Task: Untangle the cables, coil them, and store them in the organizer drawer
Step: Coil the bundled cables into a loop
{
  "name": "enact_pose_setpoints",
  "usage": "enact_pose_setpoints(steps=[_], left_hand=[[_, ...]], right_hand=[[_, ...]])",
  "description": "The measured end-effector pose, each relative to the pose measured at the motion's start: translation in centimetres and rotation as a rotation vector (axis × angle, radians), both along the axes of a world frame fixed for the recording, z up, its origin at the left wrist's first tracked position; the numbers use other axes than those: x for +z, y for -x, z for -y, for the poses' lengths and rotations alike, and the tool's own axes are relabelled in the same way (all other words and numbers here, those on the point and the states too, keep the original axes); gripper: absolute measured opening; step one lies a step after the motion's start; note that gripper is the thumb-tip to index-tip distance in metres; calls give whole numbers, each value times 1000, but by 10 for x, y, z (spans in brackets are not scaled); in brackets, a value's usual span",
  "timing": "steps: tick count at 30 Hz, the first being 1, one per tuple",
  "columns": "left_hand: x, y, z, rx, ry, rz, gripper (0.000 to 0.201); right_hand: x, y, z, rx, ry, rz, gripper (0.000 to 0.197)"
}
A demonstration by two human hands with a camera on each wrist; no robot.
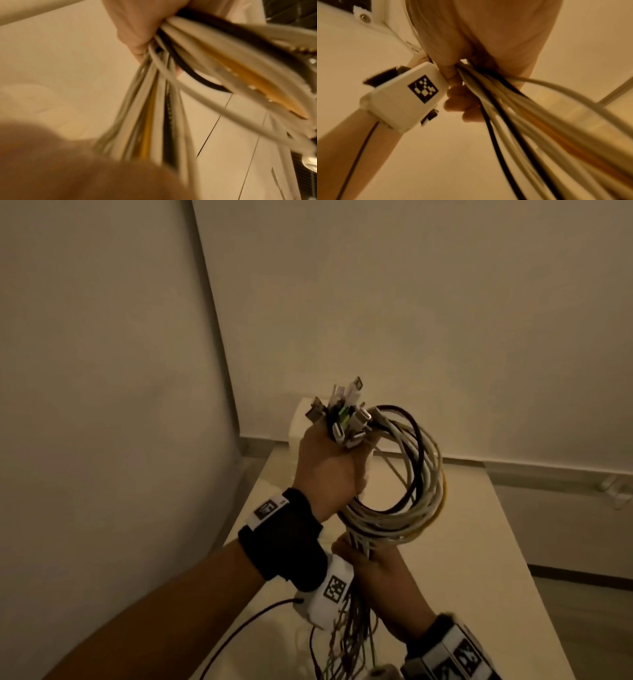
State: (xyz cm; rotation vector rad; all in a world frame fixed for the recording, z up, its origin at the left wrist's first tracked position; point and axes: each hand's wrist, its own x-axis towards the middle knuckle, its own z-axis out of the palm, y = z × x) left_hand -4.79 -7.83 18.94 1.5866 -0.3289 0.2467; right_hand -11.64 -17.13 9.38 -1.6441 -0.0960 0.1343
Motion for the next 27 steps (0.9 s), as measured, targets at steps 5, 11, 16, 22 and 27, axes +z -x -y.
enact_pose_setpoints(steps=[5,11,16,22,27], left_hand=[[17,-9,-24,-33,-36,-11,23],[13,-22,-56,186,-261,97,5],[13,-26,-67,284,-433,193,25],[8,-16,-81,295,-546,205,24],[7,5,-77,234,-559,360,24]], right_hand=[[-3,2,2,62,87,0,27],[-18,22,-10,84,140,-158,21],[-17,27,-26,81,113,-189,20],[-13,42,-6,177,145,-218,37],[44,23,22,-27,-293,-13,97]])
